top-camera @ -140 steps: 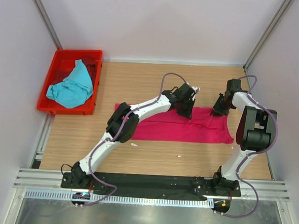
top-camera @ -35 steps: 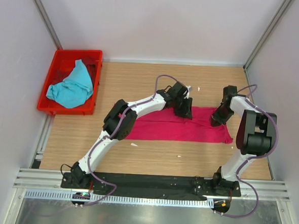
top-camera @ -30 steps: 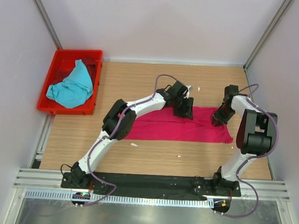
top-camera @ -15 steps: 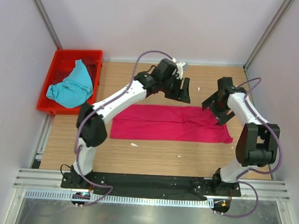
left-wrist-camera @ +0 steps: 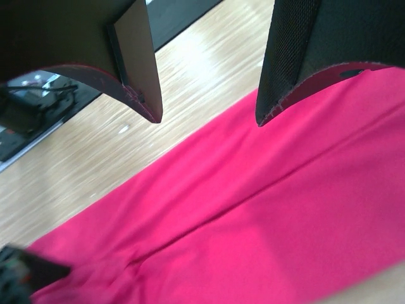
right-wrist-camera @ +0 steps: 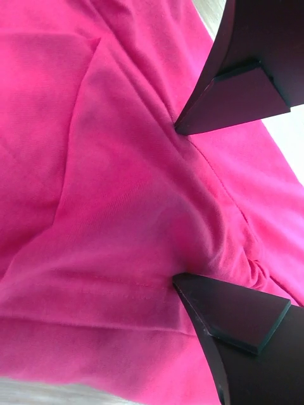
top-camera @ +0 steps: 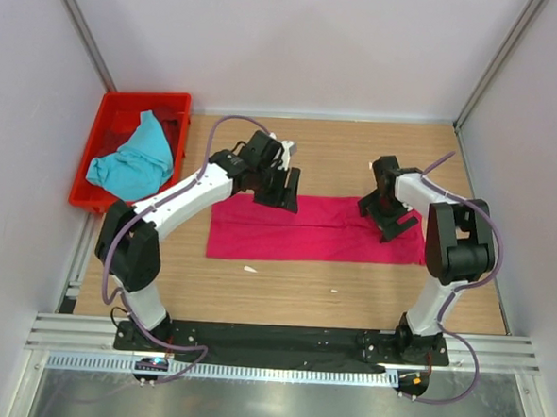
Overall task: Fold and stack the t-shirts
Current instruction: Fold the tshirt
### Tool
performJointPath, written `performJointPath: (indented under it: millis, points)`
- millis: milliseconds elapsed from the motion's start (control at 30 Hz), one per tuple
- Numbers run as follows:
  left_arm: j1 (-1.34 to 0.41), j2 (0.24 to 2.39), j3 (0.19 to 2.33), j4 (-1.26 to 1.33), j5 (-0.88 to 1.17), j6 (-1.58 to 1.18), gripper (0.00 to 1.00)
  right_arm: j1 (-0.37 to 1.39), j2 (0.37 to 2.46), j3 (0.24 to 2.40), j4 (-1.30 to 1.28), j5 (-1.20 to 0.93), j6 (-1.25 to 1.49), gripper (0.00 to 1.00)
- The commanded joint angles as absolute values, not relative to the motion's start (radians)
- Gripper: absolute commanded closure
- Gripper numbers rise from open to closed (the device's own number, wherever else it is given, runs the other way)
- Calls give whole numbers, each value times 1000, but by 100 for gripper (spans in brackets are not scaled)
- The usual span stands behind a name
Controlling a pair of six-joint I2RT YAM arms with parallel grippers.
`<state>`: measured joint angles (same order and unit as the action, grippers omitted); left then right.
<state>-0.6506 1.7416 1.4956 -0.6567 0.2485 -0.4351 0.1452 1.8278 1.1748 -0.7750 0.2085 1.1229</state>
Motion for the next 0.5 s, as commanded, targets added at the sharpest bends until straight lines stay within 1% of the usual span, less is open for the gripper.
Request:
performJointPath:
  millis: [0, 67, 100, 167, 200, 267, 300, 367, 400, 467]
  points:
    - [-634, 1628, 1467, -686, 204, -393, 38, 150, 1948, 1172, -629, 323, 1092, 3]
    - [-629, 1606, 1447, -712, 169, -374, 37, 153, 1999, 1241, -646, 365, 987, 3]
    - [-626, 1598, 1436, -736, 152, -353, 36, 155, 2052, 1320, -638, 380, 933, 3]
    - [-624, 1582, 1422, -755, 118, -334, 32, 155, 2120, 1421, -621, 399, 739, 3]
    - [-626, 1580, 1411, -765, 117, -325, 31, 158, 2199, 1551, -611, 393, 670, 3]
    - [-624, 1583, 1410, -775, 123, -307, 27, 173, 2307, 1719, -650, 381, 506, 3]
    - [-626, 1595, 1411, -781, 138, -302, 24, 178, 2404, 1876, -676, 362, 467, 2]
    - [-626, 1618, 1419, -781, 146, -295, 22, 198, 2482, 2038, -725, 359, 411, 1]
    - [-626, 1652, 1425, -770, 155, -293, 22, 205, 2517, 2186, -780, 357, 408, 0]
    - [-627, 1693, 1446, -762, 156, -284, 20, 218, 2557, 2305, -837, 373, 397, 0]
